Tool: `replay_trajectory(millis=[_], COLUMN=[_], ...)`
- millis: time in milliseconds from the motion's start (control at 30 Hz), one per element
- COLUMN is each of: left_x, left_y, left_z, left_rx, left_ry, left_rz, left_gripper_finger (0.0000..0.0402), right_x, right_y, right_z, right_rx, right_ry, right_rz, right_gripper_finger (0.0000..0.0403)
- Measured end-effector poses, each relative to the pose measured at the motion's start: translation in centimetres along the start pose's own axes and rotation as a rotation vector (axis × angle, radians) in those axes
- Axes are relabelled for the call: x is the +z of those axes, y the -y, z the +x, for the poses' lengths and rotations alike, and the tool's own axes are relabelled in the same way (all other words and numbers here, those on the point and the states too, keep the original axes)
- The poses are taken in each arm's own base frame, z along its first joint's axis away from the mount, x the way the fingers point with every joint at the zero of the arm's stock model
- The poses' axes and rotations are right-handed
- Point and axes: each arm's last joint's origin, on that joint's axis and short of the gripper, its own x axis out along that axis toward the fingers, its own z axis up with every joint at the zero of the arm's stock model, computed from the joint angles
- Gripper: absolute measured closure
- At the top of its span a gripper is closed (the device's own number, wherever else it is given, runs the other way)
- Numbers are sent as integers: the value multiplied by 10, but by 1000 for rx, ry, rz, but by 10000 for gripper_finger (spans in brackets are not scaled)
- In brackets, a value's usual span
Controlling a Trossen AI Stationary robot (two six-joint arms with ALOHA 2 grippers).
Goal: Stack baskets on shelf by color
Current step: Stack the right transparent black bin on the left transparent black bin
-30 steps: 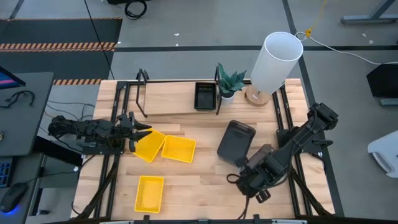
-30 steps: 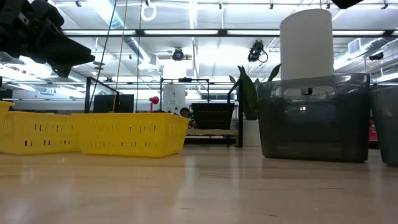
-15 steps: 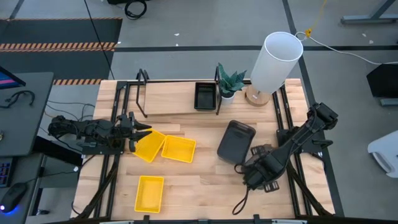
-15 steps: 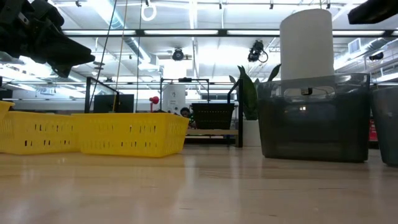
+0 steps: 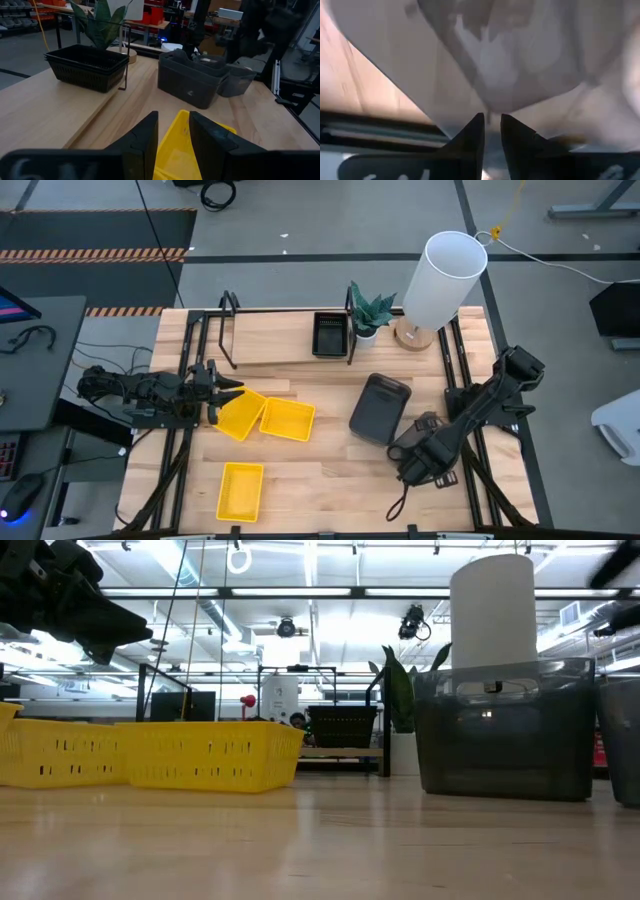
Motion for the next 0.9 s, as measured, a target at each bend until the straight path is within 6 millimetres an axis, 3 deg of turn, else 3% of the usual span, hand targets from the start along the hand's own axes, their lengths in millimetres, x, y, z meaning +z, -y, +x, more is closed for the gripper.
replay_trajectory(millis=[200, 367, 500, 633, 900], left_x=[0, 0, 0, 0, 0], left_y=[0, 0, 0, 0, 0], left_z=[0, 0, 0, 0, 0], left_rx=[0, 0, 0, 0, 0], left_ry=[0, 0, 0, 0, 0], left_rz=[0, 0, 0, 0, 0], left_gripper_finger=[285, 285, 285, 285, 285], right_x=[-9, -6, 5, 9, 28], right_y=[6, -1, -10, -14, -24], right_z=[26, 31, 28, 16, -8], right_rx=[84, 264, 405, 403, 403], right_ry=[-156, -210, -174, -132, 179], right_rz=[84, 214, 281, 308, 115], right_gripper_finger=[359, 394, 395, 397, 400])
